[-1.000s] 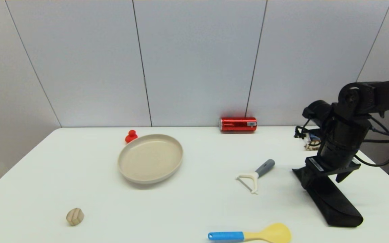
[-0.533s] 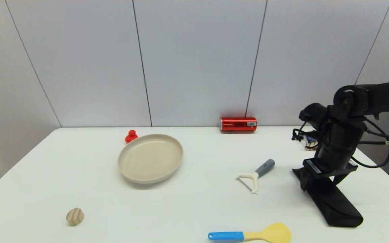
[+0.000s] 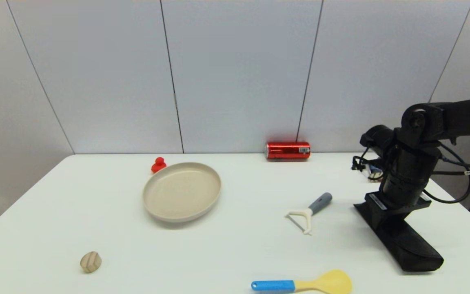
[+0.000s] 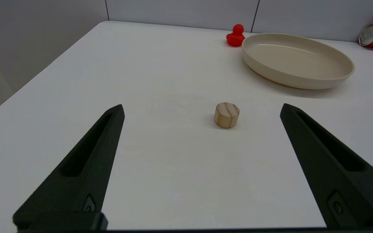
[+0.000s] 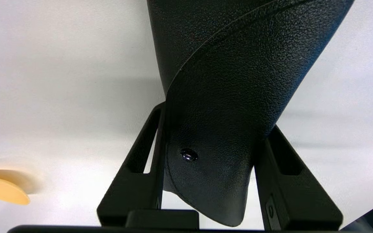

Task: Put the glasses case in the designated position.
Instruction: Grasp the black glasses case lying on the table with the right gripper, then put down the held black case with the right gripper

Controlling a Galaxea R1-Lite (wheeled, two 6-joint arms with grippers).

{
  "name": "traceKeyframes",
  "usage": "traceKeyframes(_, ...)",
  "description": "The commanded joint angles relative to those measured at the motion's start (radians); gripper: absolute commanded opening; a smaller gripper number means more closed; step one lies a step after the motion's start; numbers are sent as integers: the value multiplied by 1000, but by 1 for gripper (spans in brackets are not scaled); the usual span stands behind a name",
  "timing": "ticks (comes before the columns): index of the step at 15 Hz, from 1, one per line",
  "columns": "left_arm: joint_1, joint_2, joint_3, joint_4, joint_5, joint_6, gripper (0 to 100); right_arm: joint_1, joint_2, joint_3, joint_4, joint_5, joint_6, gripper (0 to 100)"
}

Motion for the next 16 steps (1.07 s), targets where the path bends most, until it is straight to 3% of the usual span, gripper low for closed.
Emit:
traceKeyframes(1, 0, 1, 0, -1, 0, -1, 100, 1, -20, -1, 10, -1, 19, 0)
traceKeyframes(16, 0, 1, 0, -1, 0, -1, 100, 4, -328, 50, 106, 18, 9, 0)
